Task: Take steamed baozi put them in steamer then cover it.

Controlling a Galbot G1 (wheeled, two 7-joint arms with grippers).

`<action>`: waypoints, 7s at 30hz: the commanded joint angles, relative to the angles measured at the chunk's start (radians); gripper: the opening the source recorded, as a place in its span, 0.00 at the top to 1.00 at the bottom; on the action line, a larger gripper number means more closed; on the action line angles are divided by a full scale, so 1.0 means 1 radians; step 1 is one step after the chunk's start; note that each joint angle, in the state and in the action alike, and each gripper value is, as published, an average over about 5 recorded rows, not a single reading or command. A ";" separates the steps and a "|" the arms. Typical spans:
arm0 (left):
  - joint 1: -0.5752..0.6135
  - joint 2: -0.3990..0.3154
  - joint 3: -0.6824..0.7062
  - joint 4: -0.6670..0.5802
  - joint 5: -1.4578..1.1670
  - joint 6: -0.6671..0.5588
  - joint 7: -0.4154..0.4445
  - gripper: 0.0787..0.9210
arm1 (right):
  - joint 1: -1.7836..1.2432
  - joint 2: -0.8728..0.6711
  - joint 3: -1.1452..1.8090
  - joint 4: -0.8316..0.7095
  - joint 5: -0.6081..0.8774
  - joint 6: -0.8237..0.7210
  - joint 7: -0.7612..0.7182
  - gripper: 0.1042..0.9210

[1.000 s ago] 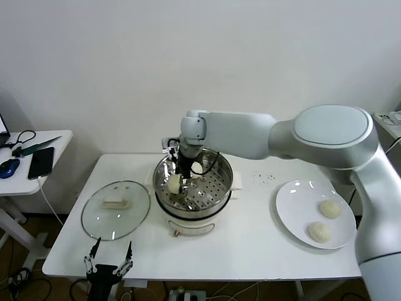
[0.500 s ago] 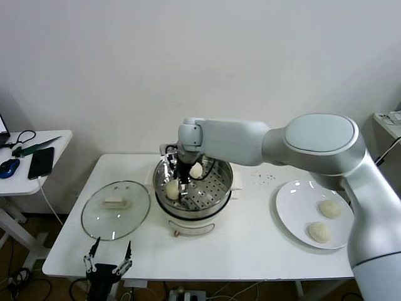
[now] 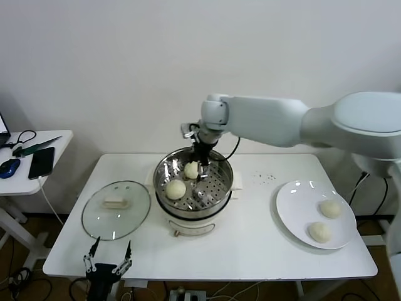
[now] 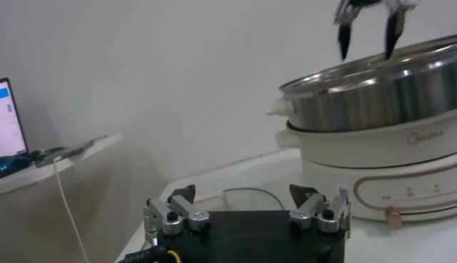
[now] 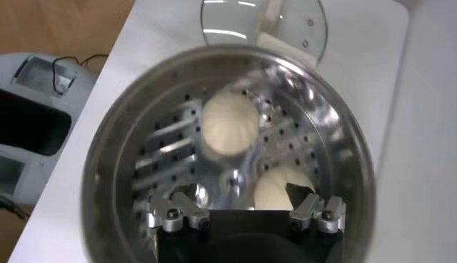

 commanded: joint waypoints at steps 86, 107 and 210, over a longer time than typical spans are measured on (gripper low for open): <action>0.026 -0.024 -0.024 -0.005 0.021 0.040 -0.003 0.12 | -0.369 -0.626 0.351 0.028 -0.763 0.388 -0.146 0.31; 0.028 -0.022 -0.023 -0.010 0.027 0.049 -0.001 0.12 | 0.044 -0.033 0.235 0.095 -0.777 0.829 -0.165 0.31; 0.065 -0.024 -0.037 -0.017 0.038 0.043 -0.008 0.12 | -0.797 -0.717 0.763 -0.129 -0.945 0.199 -0.097 0.12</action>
